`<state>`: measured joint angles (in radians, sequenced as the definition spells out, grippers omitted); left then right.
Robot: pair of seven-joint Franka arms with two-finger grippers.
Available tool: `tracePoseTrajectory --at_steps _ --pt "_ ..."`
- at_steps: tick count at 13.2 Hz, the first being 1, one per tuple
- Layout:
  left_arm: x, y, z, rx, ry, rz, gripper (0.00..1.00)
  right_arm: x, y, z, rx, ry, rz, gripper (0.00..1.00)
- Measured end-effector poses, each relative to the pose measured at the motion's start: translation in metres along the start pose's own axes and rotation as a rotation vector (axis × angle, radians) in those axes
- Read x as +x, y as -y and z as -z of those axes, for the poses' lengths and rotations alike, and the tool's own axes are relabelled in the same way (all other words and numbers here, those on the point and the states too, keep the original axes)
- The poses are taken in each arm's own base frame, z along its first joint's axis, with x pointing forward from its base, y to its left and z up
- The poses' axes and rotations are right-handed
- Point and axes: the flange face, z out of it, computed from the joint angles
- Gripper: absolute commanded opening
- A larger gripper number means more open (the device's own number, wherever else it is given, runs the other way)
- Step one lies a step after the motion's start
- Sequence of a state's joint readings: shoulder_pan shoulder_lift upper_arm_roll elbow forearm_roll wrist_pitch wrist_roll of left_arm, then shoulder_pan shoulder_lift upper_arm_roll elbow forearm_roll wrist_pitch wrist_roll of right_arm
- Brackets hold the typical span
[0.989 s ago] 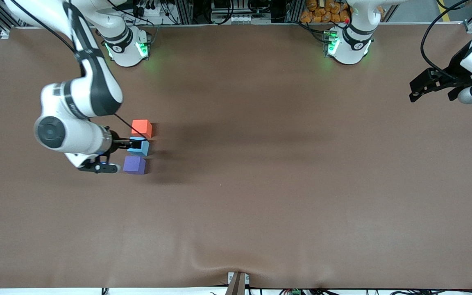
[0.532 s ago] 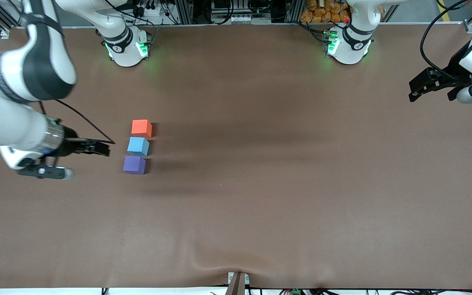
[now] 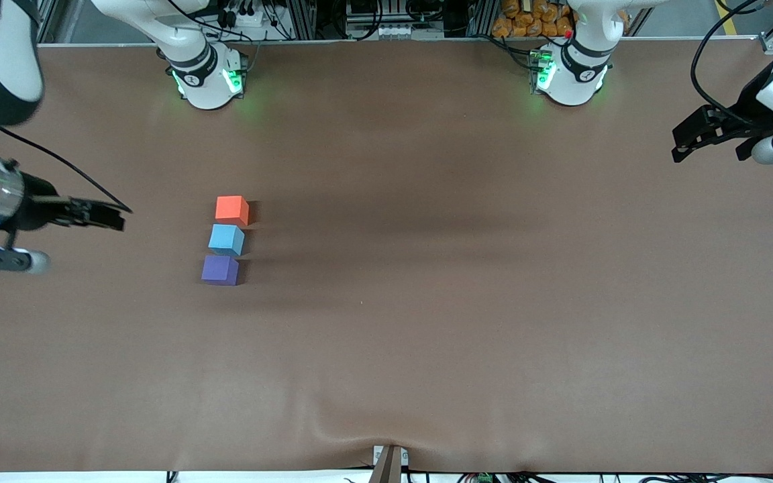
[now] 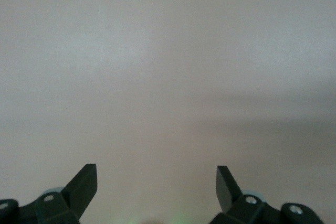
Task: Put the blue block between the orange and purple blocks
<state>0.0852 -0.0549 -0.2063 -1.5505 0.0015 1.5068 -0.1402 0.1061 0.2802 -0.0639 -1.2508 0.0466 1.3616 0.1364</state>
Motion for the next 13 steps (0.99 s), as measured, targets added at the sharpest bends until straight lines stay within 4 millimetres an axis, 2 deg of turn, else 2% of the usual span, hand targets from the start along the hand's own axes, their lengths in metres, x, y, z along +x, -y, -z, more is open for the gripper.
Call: tracePoseTrajectory --at_steps 3,5,8,10,13 --pt "0.000 0.001 0.000 0.000 0.002 0.002 1.00 -0.021 -0.030 0.035 0.001 -0.019 -0.027 1.00" --pt "0.000 0.003 -0.001 0.000 0.003 0.003 1.00 -0.043 -0.049 0.063 0.010 -0.052 -0.042 1.00" --pt "-0.003 0.001 -0.003 0.004 0.027 -0.010 1.00 -0.078 -0.056 0.091 0.016 -0.064 -0.046 1.00" --pt "-0.007 -0.004 -0.006 0.008 0.058 -0.023 1.00 -0.093 -0.063 0.092 0.022 -0.068 -0.056 1.00" --pt "-0.008 -0.008 -0.007 0.010 0.066 -0.031 1.00 -0.111 -0.072 0.082 0.030 -0.075 -0.067 1.00"
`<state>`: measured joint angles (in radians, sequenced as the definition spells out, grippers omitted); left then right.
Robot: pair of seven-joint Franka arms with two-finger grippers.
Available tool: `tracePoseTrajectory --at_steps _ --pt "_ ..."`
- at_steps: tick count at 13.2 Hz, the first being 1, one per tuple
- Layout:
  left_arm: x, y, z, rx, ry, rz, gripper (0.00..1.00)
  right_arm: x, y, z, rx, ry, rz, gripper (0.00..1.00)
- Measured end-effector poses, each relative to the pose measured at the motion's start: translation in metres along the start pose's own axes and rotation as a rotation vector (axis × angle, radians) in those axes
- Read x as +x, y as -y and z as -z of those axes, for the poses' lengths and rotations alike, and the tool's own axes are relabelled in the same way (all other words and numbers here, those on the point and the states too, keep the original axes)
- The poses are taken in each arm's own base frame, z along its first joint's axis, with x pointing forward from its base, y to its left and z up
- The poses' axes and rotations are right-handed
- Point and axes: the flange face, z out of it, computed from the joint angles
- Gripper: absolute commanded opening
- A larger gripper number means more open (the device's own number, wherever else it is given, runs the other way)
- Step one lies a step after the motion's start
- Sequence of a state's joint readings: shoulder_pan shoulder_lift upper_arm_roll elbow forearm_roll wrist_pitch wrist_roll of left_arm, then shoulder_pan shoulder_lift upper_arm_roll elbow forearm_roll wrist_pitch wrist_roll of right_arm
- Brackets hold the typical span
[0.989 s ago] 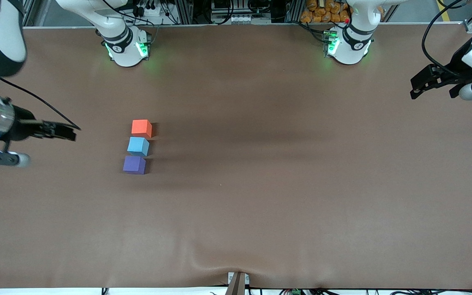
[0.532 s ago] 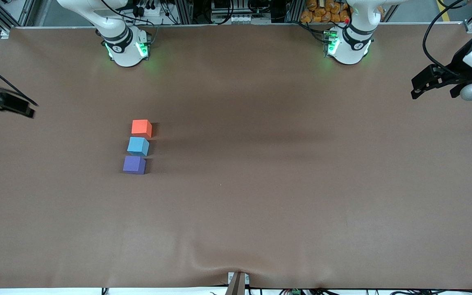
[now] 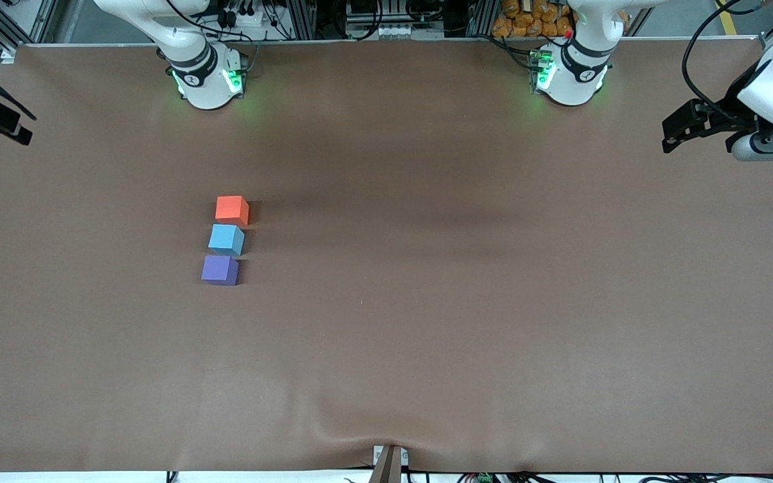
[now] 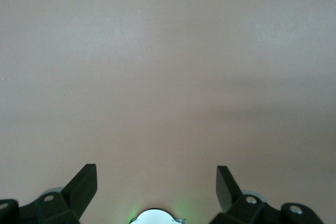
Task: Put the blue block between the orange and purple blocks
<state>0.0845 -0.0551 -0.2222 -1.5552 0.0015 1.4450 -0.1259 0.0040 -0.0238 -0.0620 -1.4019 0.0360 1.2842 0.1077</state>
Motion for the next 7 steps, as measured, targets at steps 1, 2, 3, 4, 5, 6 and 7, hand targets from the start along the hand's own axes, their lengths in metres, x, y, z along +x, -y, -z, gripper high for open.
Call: tracePoseTrajectory --at_steps 1,2,3,4,5,6,7 --pt "0.000 0.001 0.000 0.000 0.001 0.002 1.00 -0.005 0.000 -0.001 0.001 0.000 0.002 1.00" --pt "0.000 0.002 0.000 0.000 0.001 0.004 1.00 -0.007 0.002 0.000 0.001 -0.005 0.008 1.00" --pt "0.000 0.003 0.000 0.000 0.000 0.007 1.00 -0.008 0.005 0.003 -0.007 -0.019 0.020 1.00" --pt "0.000 0.005 0.000 0.000 -0.001 0.009 1.00 -0.008 0.009 0.008 -0.027 -0.039 0.036 1.00" --pt "0.000 0.006 0.001 -0.001 -0.003 0.011 1.00 -0.009 0.013 0.014 -0.040 -0.058 0.047 1.00" --pt "0.000 0.006 0.002 -0.001 -0.005 0.012 1.00 -0.012 0.018 0.019 -0.042 -0.069 0.056 1.00" --pt "0.000 0.007 0.003 -0.001 -0.009 0.013 1.00 -0.013 0.021 0.022 -0.043 -0.073 0.061 1.00"
